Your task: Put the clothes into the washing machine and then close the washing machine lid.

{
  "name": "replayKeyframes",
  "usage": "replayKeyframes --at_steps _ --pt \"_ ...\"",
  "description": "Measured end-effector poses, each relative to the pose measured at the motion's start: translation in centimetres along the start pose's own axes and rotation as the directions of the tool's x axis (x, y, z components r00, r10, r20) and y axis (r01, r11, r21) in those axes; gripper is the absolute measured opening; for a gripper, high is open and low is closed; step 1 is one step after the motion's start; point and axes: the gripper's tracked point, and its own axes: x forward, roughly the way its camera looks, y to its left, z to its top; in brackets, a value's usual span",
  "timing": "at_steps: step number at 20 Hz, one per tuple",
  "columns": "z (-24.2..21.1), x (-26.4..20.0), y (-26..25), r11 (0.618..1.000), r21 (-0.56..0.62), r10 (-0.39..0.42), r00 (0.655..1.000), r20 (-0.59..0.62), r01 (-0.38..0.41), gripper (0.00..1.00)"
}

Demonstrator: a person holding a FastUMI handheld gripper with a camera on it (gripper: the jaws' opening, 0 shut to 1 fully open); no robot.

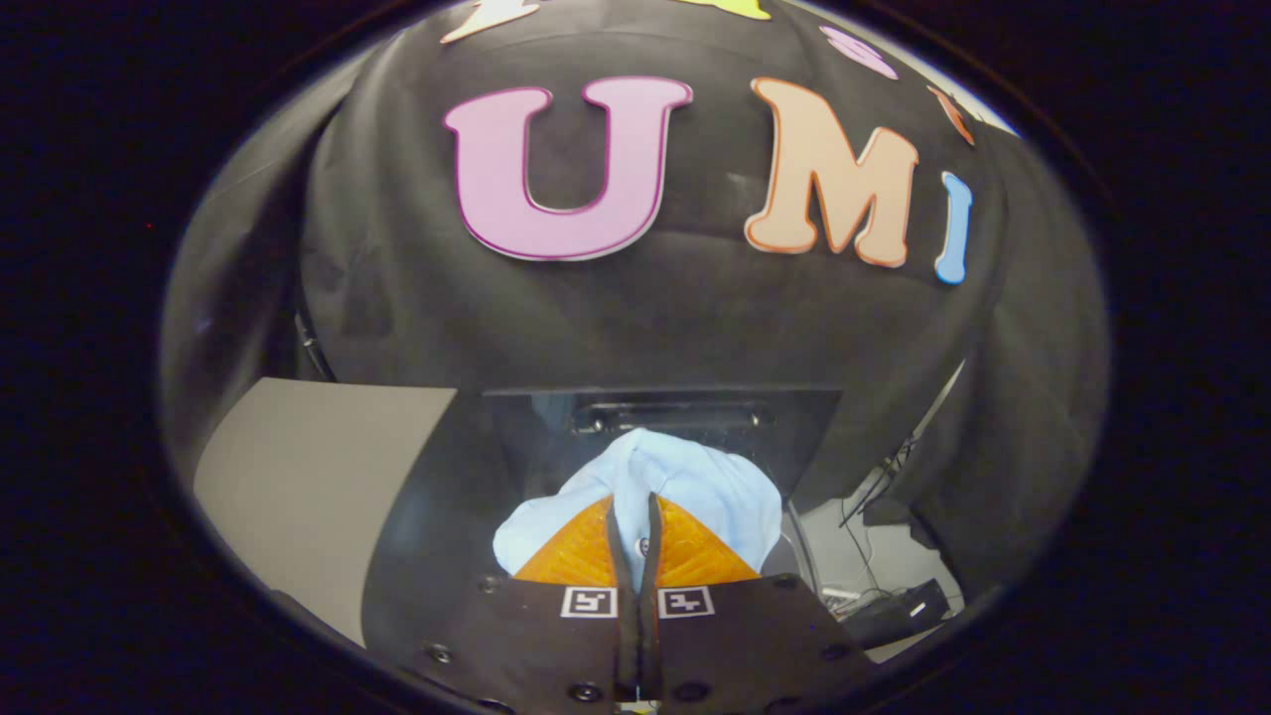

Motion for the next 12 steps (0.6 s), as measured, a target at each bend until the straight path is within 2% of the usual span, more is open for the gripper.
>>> replayKeyframes --at_steps 5,10,12 --pt "-4.5 3.5 -0.5 0.999 -0.038 -0.035 0.998 -0.05 0.034 0.01" --pt "-7.6 5.7 -3.5 0.984 -0.096 -0.16 0.984 -0.074 0.153 0.03" --pt "-8.2 6.3 -4.2 0.983 -0.087 -0.171 0.983 -0.07 0.165 0.03"
